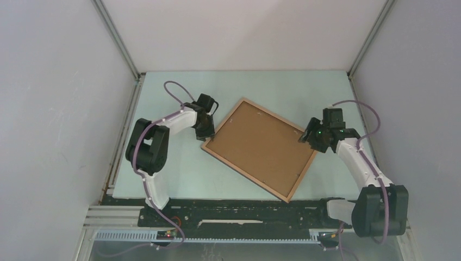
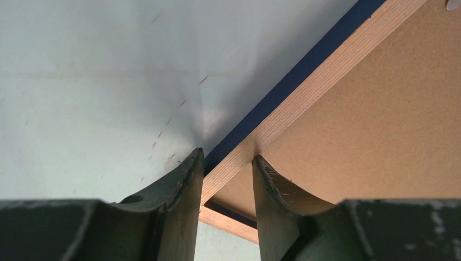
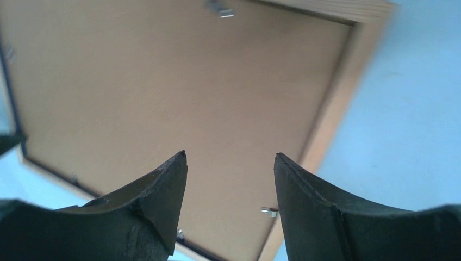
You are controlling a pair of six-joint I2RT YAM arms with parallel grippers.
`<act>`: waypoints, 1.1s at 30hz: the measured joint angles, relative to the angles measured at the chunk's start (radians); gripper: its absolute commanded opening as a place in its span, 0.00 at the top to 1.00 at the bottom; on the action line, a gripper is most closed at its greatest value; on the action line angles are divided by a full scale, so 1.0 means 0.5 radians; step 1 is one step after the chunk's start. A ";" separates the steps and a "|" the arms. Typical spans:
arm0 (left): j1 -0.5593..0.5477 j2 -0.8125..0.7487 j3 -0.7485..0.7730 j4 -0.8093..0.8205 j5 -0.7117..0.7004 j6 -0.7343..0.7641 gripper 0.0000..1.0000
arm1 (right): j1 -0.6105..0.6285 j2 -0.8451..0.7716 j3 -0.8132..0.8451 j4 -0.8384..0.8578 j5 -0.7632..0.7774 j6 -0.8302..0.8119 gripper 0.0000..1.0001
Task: Put the photo into the frame
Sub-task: Adjust the photo frame at the center of the board.
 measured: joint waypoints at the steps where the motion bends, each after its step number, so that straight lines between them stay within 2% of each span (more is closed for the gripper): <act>1: 0.006 -0.045 -0.060 0.022 -0.011 -0.015 1.00 | -0.050 0.004 -0.027 0.005 0.031 0.020 0.33; 6: 0.034 -0.314 -0.406 0.095 -0.063 -0.120 1.00 | -0.212 0.020 -0.164 0.022 0.186 0.108 0.33; 12: 0.041 -0.481 -0.602 0.190 -0.043 -0.217 1.00 | -0.280 0.167 -0.252 0.157 0.211 0.163 0.36; 16: 0.046 -0.573 -0.688 0.243 -0.019 -0.245 0.98 | -0.295 0.459 -0.230 0.347 0.150 0.195 0.46; 19: 0.046 -0.681 -0.708 0.234 -0.031 -0.252 0.77 | -0.322 0.663 -0.095 0.442 0.112 0.219 0.52; 22: 0.046 -0.848 -0.708 0.245 -0.084 -0.250 0.41 | -0.347 0.826 0.047 0.523 0.079 0.230 0.60; 23: 0.046 -0.888 -0.708 0.248 -0.105 -0.249 0.34 | -0.357 0.867 0.080 0.539 0.068 0.226 0.61; 27: 0.046 -0.914 -0.651 0.272 -0.169 -0.230 0.28 | -0.386 1.030 0.243 0.548 -0.037 0.211 0.70; 33: 0.021 -0.388 -0.114 0.276 -0.199 -0.127 0.25 | -0.394 1.335 0.597 0.555 -0.211 0.062 0.81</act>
